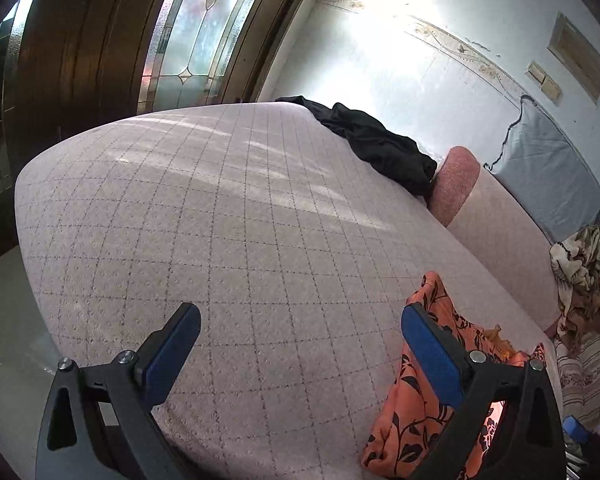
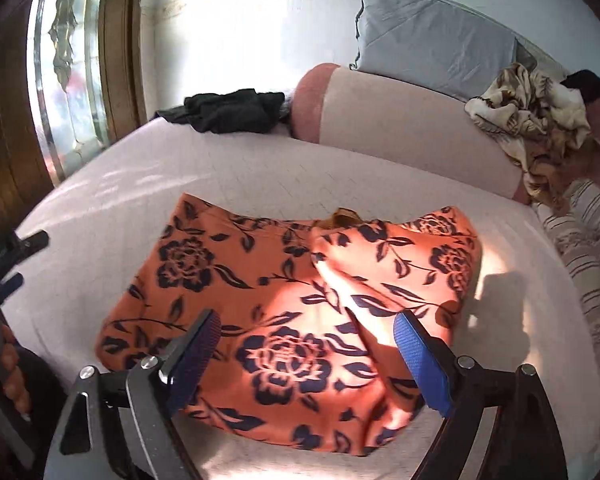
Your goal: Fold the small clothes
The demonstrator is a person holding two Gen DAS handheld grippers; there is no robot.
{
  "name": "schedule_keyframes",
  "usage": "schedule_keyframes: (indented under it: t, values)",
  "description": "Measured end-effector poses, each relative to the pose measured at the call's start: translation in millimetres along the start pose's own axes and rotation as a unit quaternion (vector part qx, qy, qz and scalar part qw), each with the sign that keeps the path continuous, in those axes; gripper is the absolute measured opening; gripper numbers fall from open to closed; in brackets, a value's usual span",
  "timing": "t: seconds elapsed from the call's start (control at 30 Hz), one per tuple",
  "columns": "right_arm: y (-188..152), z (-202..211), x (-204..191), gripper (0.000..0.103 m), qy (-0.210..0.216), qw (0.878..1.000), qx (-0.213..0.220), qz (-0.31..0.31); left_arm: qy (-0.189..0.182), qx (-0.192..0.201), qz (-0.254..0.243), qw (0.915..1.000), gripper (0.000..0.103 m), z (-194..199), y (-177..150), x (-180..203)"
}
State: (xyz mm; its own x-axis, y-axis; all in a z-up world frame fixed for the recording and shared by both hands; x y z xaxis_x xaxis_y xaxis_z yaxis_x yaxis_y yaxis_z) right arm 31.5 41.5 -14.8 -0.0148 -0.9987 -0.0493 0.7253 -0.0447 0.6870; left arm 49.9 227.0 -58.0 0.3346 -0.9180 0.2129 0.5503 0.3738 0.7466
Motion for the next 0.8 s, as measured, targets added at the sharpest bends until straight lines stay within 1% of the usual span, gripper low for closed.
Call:
schedule_keyframes:
  t: [0.07, 0.17, 0.23, 0.27, 0.3, 0.33, 0.37, 0.4, 0.43, 0.47, 0.5, 0.53, 0.57, 0.63, 0.67, 0.7, 0.73, 0.77, 0.8]
  values:
    - [9, -15, 6, 0.091, -0.045, 0.998, -0.021, 0.033, -0.001, -0.001, -0.006, 1.0000, 0.100, 1, -1, 2]
    - [23, -47, -7, 0.090, -0.085, 0.992, -0.033, 0.087, 0.001, -0.003, -0.004, 1.0000, 0.100, 0, -2, 1]
    - [26, -77, -20, 0.090, -0.124, 0.983, -0.041, 0.132, 0.001, -0.008, 0.000, 1.0000, 0.100, -2, -3, -1]
    - [28, -91, -21, 0.090, -0.143, 0.978, -0.049, 0.143, 0.000, -0.010, 0.000, 0.9999, 0.100, -3, -4, -1]
    - [27, -107, -18, 0.088, -0.164, 0.973, -0.066, 0.150, 0.000, -0.012, -0.002, 0.9999, 0.100, -4, -4, -1]
    - [27, -124, -10, 0.088, -0.177, 0.970, -0.088, 0.143, -0.001, -0.013, -0.004, 0.9999, 0.100, -4, -5, -1]
    - [31, -129, 2, 0.085, -0.178, 0.973, -0.094, 0.116, -0.002, -0.014, -0.006, 0.9999, 0.100, -4, -5, -1]
    - [37, -128, 18, 0.055, -0.179, 0.977, -0.089, 0.075, -0.004, -0.014, -0.009, 0.9999, 0.100, -3, -5, 0]
    - [45, -122, 37, 0.027, -0.177, 0.980, -0.085, 0.027, -0.006, -0.013, -0.010, 0.9998, 0.100, -3, -5, 0]
    - [50, -113, 57, 0.027, -0.157, 0.984, -0.082, -0.029, -0.008, -0.013, -0.010, 0.9998, 0.100, -4, -5, 0]
    - [52, -104, 78, 0.027, -0.139, 0.983, -0.080, -0.086, -0.011, -0.014, -0.009, 0.9998, 0.100, -4, -5, 1]
    - [53, -91, 100, 0.027, -0.128, 0.980, -0.070, -0.139, -0.015, -0.016, -0.009, 0.9997, 0.100, -5, -5, 2]
    - [50, -77, 122, 0.027, -0.127, 0.974, -0.052, -0.178, -0.018, -0.017, -0.011, 0.9996, 0.100, -6, -5, 4]
    - [38, -48, 163, 0.027, -0.123, 0.960, -0.021, -0.249, -0.022, -0.018, -0.017, 0.9995, 0.100, -6, -5, 6]
    - [27, -37, 184, 0.027, -0.115, 0.951, -0.015, -0.288, -0.023, -0.017, -0.020, 0.9994, 0.100, -6, -6, 8]
    - [13, -27, 204, 0.032, -0.105, 0.938, -0.013, -0.331, -0.023, -0.017, -0.022, 0.9993, 0.100, -6, -6, 8]
    - [-3, -20, 223, 0.033, -0.086, 0.921, -0.015, -0.380, -0.025, -0.018, -0.023, 0.9993, 0.100, -6, -6, 9]
    - [-22, -16, 239, 0.035, -0.055, 0.902, -0.017, -0.428, -0.026, -0.019, -0.023, 0.9992, 0.100, -7, -6, 10]
    - [-38, -16, 252, 0.057, -0.026, 0.885, -0.024, -0.464, -0.026, -0.021, -0.024, 0.9991, 0.100, -7, -7, 12]
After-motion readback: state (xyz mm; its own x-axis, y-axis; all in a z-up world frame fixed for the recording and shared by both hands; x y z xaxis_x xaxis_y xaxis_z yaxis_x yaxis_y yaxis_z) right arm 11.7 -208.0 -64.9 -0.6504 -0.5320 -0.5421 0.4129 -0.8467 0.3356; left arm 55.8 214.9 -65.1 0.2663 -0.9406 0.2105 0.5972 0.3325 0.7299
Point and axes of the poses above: each gripper's, at about its wrist camera, not at the fingertips, and z roughly against the way its jaws point, x to its right, y to its top, the point moved 4 cm from there along -z, roughly the way its jaws point, and after that the axes turned 14 degrees about -z, right-handed, at the moved point
